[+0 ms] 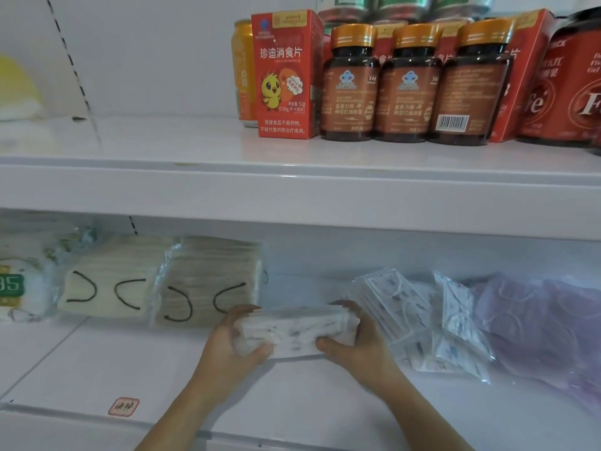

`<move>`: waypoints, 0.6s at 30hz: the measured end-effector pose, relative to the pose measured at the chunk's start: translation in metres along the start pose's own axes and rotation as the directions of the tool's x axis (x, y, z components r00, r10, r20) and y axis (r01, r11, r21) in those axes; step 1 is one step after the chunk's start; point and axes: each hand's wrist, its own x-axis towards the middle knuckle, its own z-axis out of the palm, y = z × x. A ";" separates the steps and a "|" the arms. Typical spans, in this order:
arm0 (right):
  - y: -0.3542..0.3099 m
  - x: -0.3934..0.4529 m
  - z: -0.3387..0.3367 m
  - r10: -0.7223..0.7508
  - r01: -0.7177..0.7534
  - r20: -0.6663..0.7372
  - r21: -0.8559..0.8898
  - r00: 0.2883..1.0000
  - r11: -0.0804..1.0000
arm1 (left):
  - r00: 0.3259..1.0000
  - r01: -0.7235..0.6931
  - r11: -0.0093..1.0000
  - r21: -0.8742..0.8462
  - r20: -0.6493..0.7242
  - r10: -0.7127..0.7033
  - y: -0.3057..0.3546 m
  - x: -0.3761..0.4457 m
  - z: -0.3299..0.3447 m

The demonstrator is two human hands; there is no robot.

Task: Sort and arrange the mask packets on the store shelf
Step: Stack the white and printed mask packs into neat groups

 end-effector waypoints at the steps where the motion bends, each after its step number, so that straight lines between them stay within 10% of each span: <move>1: 0.001 0.000 -0.001 0.012 -0.012 0.012 -0.003 1.000 1.000 | 0.999 0.011 0.999 0.039 0.035 -0.012 -0.001 -0.003 0.000; 18: -0.002 -0.007 0.002 0.045 -0.043 -0.098 0.022 0.994 0.999 | 0.971 0.113 0.992 -0.055 -0.208 -0.122 0.000 -0.006 0.021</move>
